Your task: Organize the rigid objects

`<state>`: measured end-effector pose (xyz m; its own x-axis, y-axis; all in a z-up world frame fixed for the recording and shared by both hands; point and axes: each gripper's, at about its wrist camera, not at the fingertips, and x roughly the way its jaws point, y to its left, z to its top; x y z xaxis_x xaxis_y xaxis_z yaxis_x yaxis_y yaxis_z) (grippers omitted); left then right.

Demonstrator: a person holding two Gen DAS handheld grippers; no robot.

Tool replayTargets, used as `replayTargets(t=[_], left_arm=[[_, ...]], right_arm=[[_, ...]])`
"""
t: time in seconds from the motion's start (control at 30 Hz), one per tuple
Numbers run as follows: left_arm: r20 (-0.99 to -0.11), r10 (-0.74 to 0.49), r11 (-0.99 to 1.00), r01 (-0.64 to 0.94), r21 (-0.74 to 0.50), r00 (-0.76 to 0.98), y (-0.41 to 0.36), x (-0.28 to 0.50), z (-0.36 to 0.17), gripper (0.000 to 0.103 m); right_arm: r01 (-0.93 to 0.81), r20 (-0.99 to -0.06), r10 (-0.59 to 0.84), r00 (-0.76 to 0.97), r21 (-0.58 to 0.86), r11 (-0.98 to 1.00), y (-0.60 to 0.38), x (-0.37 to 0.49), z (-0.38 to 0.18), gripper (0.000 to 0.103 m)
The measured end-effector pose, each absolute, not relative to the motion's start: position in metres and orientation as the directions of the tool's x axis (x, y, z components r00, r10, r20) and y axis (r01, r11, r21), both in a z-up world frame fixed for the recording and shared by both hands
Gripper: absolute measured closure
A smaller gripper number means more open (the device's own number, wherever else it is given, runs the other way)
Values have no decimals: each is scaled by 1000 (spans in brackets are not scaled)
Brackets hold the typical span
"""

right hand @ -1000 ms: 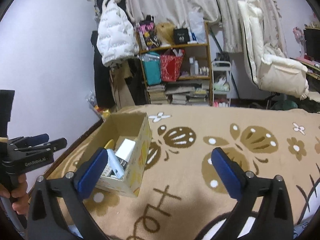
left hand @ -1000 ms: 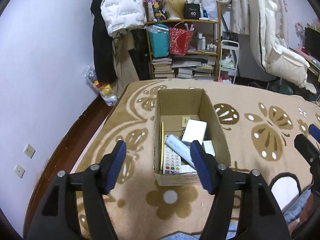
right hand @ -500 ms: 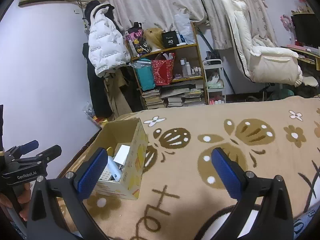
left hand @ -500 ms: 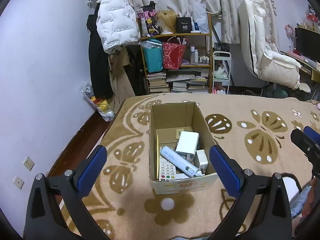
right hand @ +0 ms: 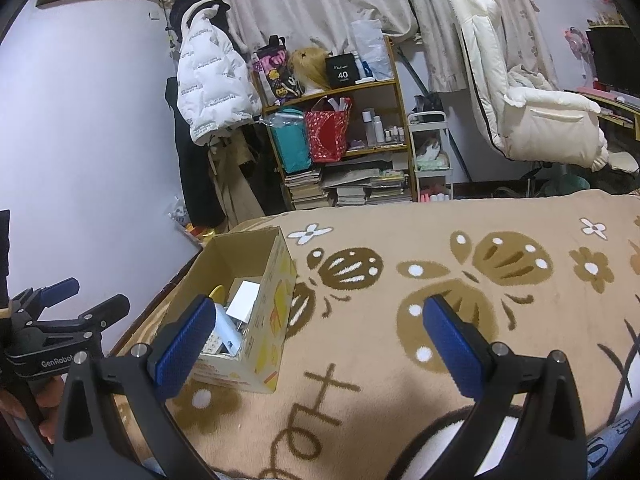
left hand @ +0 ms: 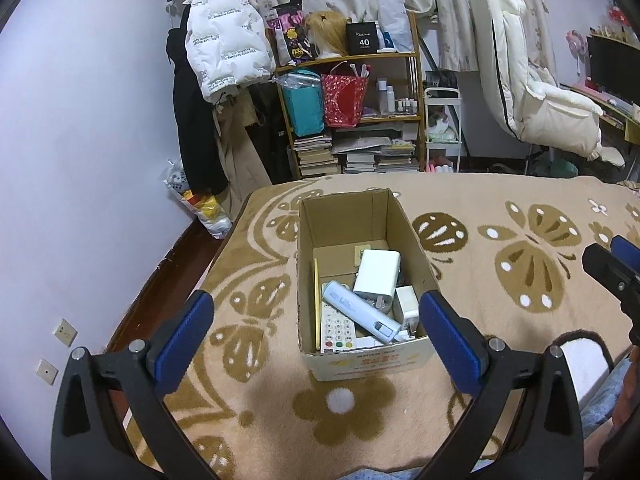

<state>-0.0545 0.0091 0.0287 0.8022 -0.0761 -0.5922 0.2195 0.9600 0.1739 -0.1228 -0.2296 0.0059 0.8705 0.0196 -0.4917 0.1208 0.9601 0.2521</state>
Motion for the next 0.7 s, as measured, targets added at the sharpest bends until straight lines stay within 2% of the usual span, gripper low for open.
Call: replayTargets(t=[0.7], left_arm=[[-567, -25, 968, 162, 192, 824, 15, -54, 30, 1]], right_arm=[[95, -512, 36, 858, 229, 969, -226, -119, 2, 0]])
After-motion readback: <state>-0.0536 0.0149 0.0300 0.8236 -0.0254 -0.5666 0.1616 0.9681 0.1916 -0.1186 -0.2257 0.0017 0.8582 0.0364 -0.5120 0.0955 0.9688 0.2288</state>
